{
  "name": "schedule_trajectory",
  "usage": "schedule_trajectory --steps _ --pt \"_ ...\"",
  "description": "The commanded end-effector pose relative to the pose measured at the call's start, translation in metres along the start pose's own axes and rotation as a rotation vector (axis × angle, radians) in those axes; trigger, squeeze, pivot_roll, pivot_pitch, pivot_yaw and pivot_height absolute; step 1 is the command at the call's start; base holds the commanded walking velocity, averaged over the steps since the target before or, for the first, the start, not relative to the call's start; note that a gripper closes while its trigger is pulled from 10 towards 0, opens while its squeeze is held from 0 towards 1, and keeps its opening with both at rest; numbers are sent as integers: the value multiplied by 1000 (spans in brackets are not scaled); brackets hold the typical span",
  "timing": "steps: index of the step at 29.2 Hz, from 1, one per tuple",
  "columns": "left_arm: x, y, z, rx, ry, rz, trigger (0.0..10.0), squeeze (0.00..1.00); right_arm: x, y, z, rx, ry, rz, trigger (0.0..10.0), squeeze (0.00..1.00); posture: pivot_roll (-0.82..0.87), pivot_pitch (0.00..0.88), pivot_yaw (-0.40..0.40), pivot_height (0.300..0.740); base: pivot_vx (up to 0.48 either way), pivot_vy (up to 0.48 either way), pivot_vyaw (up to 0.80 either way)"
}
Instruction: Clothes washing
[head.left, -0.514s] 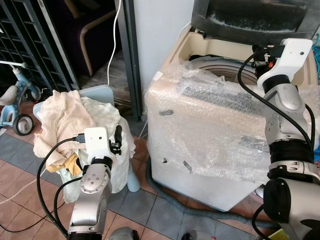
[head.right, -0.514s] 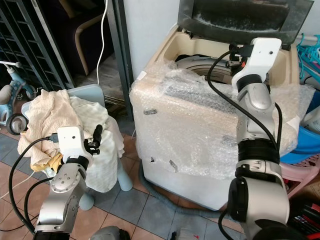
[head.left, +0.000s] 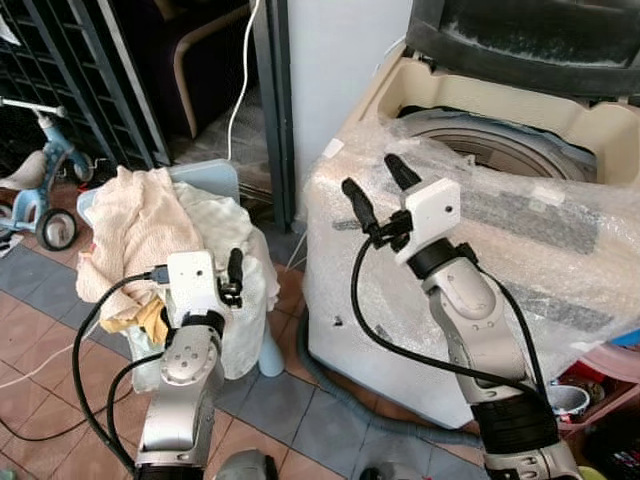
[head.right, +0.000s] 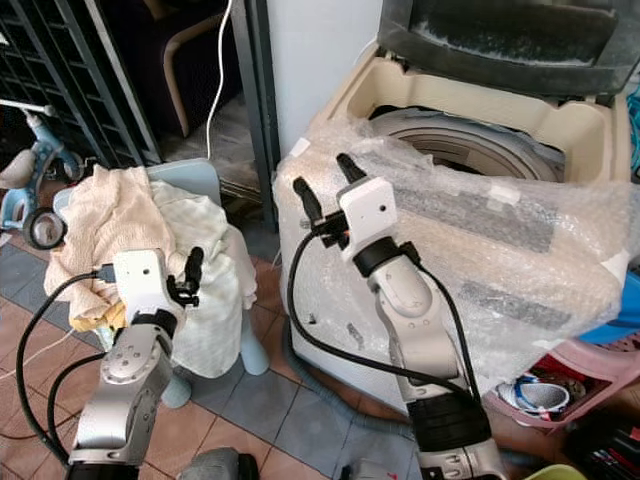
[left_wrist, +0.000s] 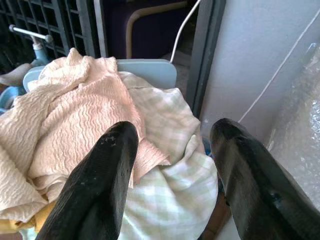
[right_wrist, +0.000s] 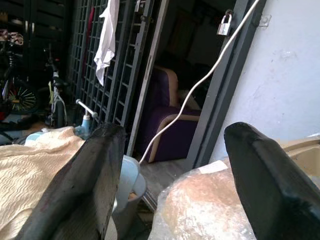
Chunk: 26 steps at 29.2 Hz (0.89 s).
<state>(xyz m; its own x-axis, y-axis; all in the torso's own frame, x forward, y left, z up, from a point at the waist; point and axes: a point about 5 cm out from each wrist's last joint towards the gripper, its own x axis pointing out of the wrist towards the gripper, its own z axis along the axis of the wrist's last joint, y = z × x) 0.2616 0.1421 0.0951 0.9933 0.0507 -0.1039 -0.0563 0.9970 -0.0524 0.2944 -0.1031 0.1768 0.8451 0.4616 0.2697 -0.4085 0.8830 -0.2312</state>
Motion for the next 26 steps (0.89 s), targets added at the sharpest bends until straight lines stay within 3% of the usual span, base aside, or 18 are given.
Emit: schedule_trajectory --steps 1,4,5,6,7,8,9,17,20,26 --pt "0 3 5 2 -21 9 10000 0 1 5 4 -2 -5 3 10000 1000 -2 50 23 740 352 326 800" --pt "0 2 5 -1 -22 8 10000 0 -1 7 4 -8 1 8 10000 1000 0 51 20 740 355 322 783" --pt "-1 2 5 -2 -23 8 10000 0 -2 8 3 -5 4 13 10000 835 0 53 20 740 398 266 0" --pt "-1 2 5 -2 -23 7 10000 0 -2 8 3 -4 5 14 10000 835 0 53 20 740 398 266 0" --pt "-1 2 5 -1 -23 10 10000 0 -2 9 3 -1 6 14 10000 424 0 53 20 740 412 247 0" --pt "-1 2 5 -2 -23 12 10000 0 -2 9 3 1 6 15 10000 78 0 53 20 740 409 251 0" --pt "-1 3 5 -2 -22 13 10000 0 -2 10 4 5 8 17 10000 0 -1 53 20 740 420 0 0" --pt "0 4 3 -4 -6 27 10000 0 -1 12 4 11 17 18 10000 0 -3 54 21 740 437 0 0" --pt "0 6 2 2 10 51 10000 0 -3 15 -6 1 85 40 10000 0 0 53 21 740 396 117 0" --pt "-2 9 3 17 2 72 10000 0 -8 28 -18 -26 143 148 10000 0 8 53 20 740 0 0 400"
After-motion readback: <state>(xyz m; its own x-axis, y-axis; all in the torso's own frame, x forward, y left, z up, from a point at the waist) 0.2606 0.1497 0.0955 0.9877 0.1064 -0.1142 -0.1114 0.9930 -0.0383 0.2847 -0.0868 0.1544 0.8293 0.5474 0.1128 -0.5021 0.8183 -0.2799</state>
